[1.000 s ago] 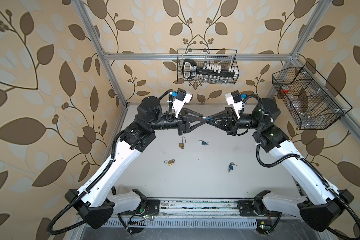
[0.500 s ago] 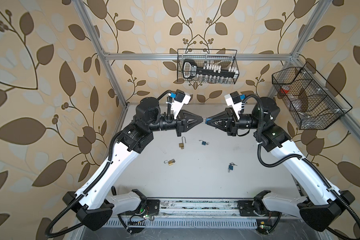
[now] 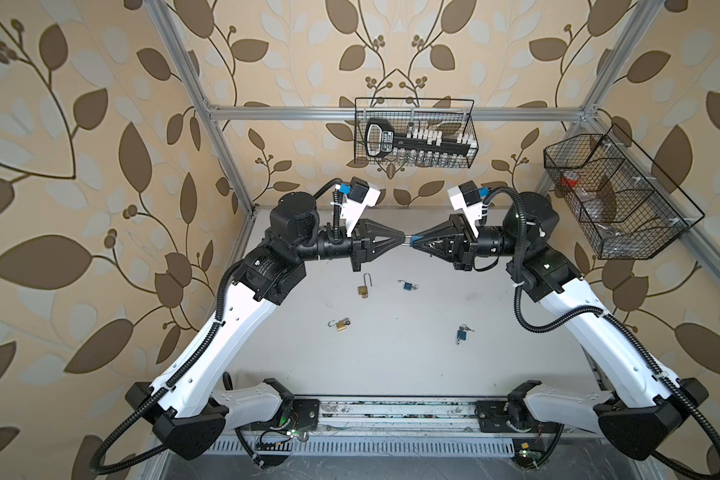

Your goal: Lock with the key

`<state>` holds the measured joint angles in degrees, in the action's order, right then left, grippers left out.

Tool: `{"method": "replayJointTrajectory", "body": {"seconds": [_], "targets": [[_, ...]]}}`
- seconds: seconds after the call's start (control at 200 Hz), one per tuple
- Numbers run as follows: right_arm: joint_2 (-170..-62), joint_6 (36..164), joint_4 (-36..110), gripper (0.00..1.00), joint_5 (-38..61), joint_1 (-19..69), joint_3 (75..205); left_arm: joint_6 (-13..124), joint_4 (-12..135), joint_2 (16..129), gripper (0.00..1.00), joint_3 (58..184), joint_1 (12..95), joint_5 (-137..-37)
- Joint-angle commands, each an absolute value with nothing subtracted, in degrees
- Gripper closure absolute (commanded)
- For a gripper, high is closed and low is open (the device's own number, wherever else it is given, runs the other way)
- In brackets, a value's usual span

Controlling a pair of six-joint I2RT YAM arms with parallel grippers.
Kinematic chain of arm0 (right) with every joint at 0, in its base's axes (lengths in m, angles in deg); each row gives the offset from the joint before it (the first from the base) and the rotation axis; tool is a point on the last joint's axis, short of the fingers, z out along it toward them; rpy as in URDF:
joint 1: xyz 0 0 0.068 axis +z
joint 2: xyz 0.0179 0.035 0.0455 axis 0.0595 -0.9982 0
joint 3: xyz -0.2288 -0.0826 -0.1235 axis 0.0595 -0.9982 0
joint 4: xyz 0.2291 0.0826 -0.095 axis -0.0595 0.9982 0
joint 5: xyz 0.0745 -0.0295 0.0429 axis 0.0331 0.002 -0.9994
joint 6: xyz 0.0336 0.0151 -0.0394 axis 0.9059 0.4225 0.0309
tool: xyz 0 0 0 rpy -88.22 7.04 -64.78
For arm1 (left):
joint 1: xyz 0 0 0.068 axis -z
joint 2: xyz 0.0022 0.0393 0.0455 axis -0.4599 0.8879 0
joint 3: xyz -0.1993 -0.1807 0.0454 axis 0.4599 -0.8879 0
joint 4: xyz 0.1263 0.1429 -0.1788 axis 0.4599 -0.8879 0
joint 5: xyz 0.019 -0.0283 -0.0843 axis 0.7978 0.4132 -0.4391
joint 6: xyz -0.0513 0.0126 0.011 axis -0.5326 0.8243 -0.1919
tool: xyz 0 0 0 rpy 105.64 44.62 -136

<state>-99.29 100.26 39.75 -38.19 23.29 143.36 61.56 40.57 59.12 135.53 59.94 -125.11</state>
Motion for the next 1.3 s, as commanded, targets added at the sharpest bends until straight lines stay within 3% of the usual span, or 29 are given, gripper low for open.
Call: {"method": "replayJointTrajectory", "body": {"seconds": [0.0,0.27,0.415,0.54,0.65,0.99,1.3], "targets": [[-101.4,101.0,35.8,1.00,-36.3,26.5,146.4,60.4,43.7,61.3,1.00,135.7,63.2,-129.6],[-99.5,99.2,36.9,1.00,-34.9,25.8,144.6,60.7,44.3,58.5,1.00,134.5,63.2,-124.6],[-97.5,99.3,36.7,1.00,-35.6,23.7,143.6,55.3,50.2,56.6,1.00,132.0,58.8,-125.2],[-97.2,99.1,37.5,1.00,-37.0,22.6,143.4,52.5,53.6,56.1,0.62,131.1,56.9,-127.0],[-97.0,98.5,38.4,1.00,-37.2,22.2,143.2,53.0,53.2,56.0,0.52,131.7,57.0,-127.8],[-97.8,99.0,38.1,1.00,-38.3,22.1,143.7,52.7,53.5,57.3,0.53,132.1,57.2,-131.7],[-98.6,99.2,38.2,1.00,-38.8,22.2,143.6,52.3,54.2,58.7,0.76,132.5,57.8,-132.5]]}}
